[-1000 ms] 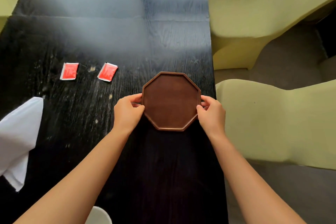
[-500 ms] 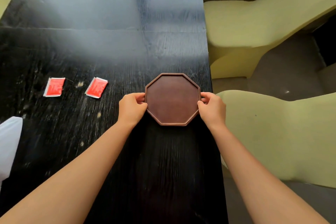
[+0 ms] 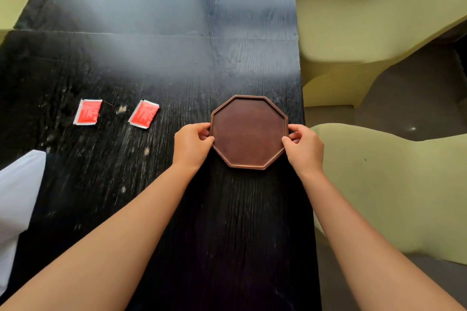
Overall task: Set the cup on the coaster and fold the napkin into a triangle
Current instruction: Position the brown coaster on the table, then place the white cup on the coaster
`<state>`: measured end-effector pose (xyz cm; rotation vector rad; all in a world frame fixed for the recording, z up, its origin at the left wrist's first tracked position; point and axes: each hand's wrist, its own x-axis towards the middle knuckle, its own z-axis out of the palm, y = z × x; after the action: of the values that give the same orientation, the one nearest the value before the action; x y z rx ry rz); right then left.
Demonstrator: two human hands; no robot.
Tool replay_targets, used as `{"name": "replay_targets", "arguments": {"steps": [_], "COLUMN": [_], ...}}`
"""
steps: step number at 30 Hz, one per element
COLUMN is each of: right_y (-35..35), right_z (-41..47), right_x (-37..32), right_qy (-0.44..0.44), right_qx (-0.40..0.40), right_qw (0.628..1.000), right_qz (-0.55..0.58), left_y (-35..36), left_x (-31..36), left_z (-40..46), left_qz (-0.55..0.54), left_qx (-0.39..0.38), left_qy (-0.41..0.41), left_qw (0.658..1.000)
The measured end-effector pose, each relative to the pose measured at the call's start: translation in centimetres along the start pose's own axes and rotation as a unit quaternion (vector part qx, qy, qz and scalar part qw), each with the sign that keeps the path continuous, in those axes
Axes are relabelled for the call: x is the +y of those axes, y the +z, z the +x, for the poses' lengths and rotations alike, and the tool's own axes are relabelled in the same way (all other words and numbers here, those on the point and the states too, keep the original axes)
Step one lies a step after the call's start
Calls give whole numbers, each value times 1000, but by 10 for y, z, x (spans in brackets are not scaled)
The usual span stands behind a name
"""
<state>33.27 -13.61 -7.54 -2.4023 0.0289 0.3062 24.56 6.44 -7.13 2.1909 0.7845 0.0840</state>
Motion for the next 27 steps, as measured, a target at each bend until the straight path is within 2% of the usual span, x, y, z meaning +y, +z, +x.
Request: {"name": "replay_targets", "arguments": {"steps": [3,6,9,13,17,21,24,27], "right_y": [-6,-7,2,17,22,27,35,42], "right_z": [-11,-44,-92,-161,-229,-297,-339,-372], "right_x": [-10,-29,-55,-84,-102,-103,-92,-78], "right_qy": [-24,-122,-220,-309,-363,-405,-418,-393], "right_qx": [23,29,-21,-84,-114,-126,-138,-148], "right_qw": [999,988,966,931,903,878,858,858], "right_qz": [-25,-87,-137,-173,-200,-223,-264,-294], "left_y": [-9,-31,-62,-108,-151,-187,-199,-203], "left_x": [0,0,-5,-22,-45,-75,-105,-131], "left_z": [-4,-28,-70,-129,-192,-247,-281,-305], "left_qz": [22,58,138,227,281,283,297,279], "left_qx": [-12,-37,-67,-49,-22,8,-18,-42], "left_qy": [10,56,115,186,172,152,144,138], "left_qw": [1000,996,981,955,944,947,944,949]}}
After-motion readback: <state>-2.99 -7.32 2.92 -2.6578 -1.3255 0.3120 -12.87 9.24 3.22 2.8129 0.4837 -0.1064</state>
